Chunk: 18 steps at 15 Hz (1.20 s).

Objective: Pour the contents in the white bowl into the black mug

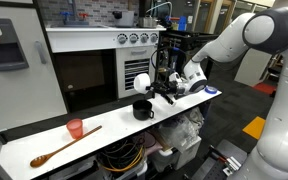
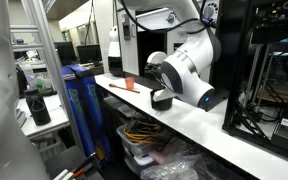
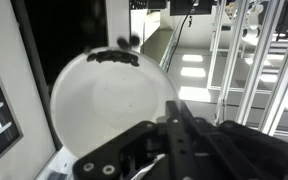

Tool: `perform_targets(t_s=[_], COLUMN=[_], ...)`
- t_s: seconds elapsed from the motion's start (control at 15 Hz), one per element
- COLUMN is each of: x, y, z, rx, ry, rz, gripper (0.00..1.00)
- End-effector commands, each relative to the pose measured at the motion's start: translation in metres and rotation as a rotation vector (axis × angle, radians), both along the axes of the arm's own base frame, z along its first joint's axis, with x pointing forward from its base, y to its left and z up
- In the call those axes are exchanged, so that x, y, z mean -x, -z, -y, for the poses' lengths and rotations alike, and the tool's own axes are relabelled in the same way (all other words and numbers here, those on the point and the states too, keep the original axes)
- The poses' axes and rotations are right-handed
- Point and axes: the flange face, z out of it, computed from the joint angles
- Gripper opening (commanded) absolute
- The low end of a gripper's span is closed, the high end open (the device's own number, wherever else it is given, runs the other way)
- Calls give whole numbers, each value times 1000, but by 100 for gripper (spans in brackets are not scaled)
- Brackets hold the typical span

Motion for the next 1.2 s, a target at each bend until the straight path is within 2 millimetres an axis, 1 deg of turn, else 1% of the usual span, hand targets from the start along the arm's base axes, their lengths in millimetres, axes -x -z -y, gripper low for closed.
perform_targets(t_s=[0.0, 0.6, 0.87, 1.13], x=[-7, -17, -20, -20], y=[2, -1, -3, 0], z=[8, 8, 7, 6], rx=[-21, -46, -55, -63], ry=[-18, -42, -47, -51], rz=[27, 51, 60, 55], gripper=[1, 1, 1, 1])
